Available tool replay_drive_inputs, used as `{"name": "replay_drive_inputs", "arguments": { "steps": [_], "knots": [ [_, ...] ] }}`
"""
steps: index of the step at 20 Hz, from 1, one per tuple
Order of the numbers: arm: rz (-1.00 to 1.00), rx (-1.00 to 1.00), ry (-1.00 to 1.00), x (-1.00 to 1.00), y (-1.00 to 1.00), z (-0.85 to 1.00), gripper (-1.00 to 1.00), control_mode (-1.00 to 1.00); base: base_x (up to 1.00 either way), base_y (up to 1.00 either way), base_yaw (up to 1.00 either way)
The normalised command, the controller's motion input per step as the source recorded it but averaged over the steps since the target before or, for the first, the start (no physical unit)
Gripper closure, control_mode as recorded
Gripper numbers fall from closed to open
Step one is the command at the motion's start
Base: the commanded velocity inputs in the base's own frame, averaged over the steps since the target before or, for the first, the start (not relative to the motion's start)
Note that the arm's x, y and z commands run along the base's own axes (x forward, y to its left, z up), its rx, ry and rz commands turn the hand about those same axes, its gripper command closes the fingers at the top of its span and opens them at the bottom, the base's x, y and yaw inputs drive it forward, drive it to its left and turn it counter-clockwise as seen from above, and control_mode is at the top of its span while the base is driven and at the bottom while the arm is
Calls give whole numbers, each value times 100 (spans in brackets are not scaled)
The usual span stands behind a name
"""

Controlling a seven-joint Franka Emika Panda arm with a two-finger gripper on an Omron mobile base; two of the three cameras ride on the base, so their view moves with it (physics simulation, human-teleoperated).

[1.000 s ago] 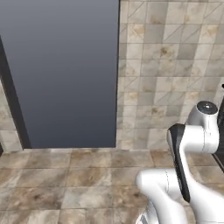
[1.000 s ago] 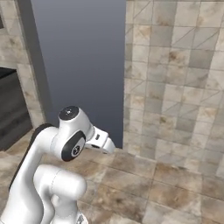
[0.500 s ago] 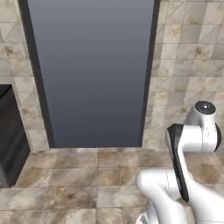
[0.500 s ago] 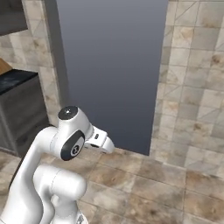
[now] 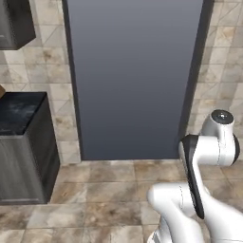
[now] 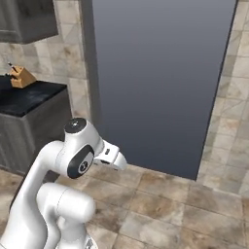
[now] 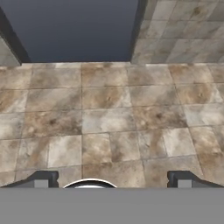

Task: Move the cutting board and knife to the sink. Then move spray from the cabinet to the counter.

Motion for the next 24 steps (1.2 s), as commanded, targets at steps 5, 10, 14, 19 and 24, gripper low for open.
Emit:
{"name": "replay_drive_inputs", "arguments": {
  "steps": [5, 10, 14, 19, 24],
  "knots": [
    [0, 0, 0, 0, 0, 0, -100, 100, 21, 89, -4],
    [0, 0, 0, 0, 0, 0, -100, 100, 21, 93, -1],
    [0, 0, 0, 0, 0, 0, -100, 100, 18, 94, 0],
    [0, 0, 0, 0, 0, 0, -100, 100, 23, 94, 0],
    [0, 0, 0, 0, 0, 0, -100, 100, 46, 81, -4]
  ]
}}
